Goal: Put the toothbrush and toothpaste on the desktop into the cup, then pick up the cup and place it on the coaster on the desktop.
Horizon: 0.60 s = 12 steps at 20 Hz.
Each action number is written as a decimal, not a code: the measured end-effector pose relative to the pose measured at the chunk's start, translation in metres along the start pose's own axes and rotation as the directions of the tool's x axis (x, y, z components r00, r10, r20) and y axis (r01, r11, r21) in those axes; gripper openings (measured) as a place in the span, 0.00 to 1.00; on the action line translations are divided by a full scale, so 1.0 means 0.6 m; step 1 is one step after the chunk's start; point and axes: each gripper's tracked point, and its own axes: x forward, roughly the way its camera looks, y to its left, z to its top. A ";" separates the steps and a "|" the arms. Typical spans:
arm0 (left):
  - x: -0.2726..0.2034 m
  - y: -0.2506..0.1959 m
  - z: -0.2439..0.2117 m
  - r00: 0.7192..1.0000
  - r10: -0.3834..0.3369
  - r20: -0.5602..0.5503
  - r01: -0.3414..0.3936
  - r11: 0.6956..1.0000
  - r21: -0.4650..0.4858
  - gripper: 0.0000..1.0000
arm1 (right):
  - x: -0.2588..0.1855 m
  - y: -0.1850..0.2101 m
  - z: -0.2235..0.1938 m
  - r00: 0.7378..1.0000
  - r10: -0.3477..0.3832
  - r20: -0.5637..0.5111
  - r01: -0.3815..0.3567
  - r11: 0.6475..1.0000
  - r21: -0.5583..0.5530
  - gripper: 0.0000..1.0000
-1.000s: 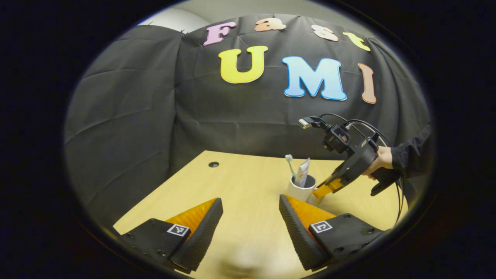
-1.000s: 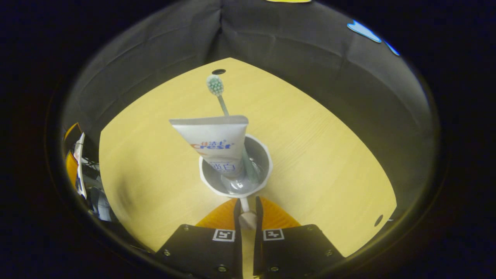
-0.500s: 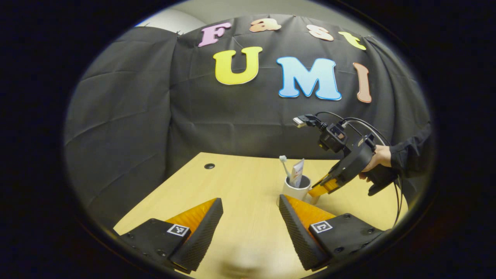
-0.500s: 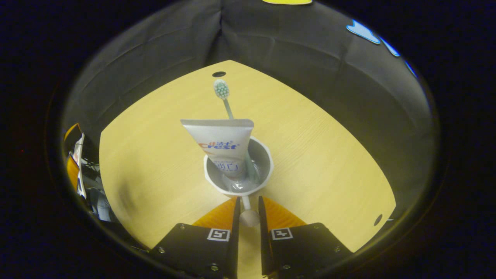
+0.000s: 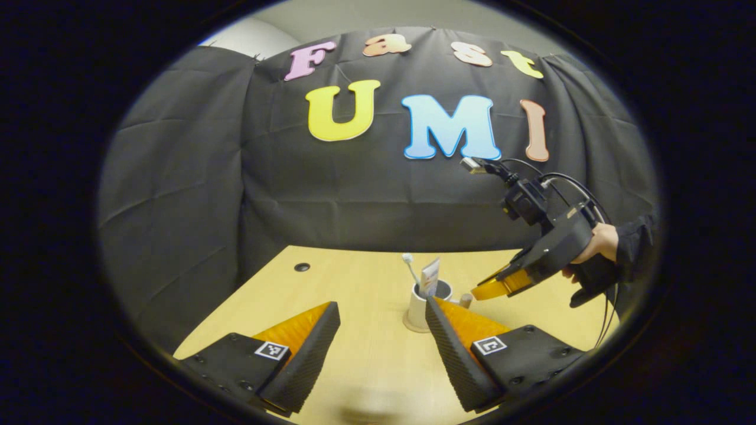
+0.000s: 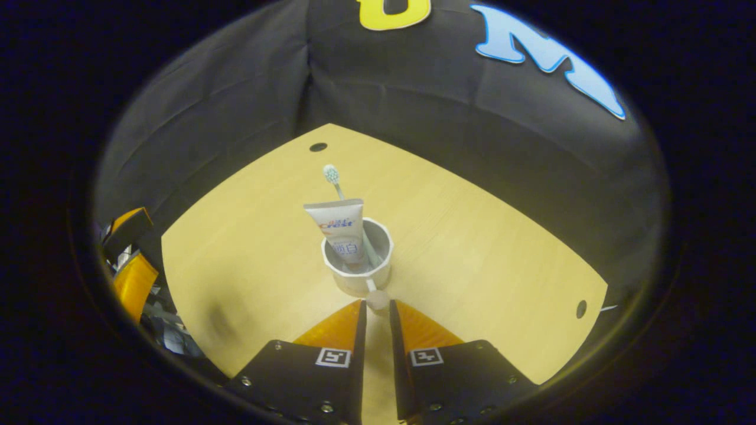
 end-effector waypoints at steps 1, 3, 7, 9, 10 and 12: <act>-0.007 -0.007 0.016 1.000 -0.010 0.014 0.010 1.000 -0.009 0.97 | -0.016 -0.001 0.000 1.000 -0.010 0.019 0.010 1.000 0.009 0.22; -0.007 -0.021 0.027 0.999 -0.025 0.038 0.025 1.000 -0.004 0.97 | -0.045 -0.002 0.004 0.998 -0.021 0.052 0.019 0.999 0.035 0.22; -0.001 -0.049 0.055 0.995 -0.060 0.083 0.059 0.998 0.011 0.97 | -0.102 -0.012 0.015 0.990 -0.063 0.126 0.052 0.995 0.085 0.22; -0.002 -0.064 0.071 0.992 -0.076 0.103 0.075 0.997 0.015 0.97 | -0.134 -0.022 0.020 0.981 -0.104 0.165 0.088 0.991 0.099 0.23; -0.003 -0.070 0.078 0.990 -0.083 0.110 0.082 0.997 0.016 0.97 | -0.147 -0.022 0.023 0.975 -0.119 0.185 0.100 0.989 0.108 0.24; -0.004 -0.083 0.094 0.988 -0.096 0.125 0.094 0.995 0.016 0.97 | -0.174 -0.022 0.022 0.963 -0.156 0.220 0.130 0.983 0.128 0.24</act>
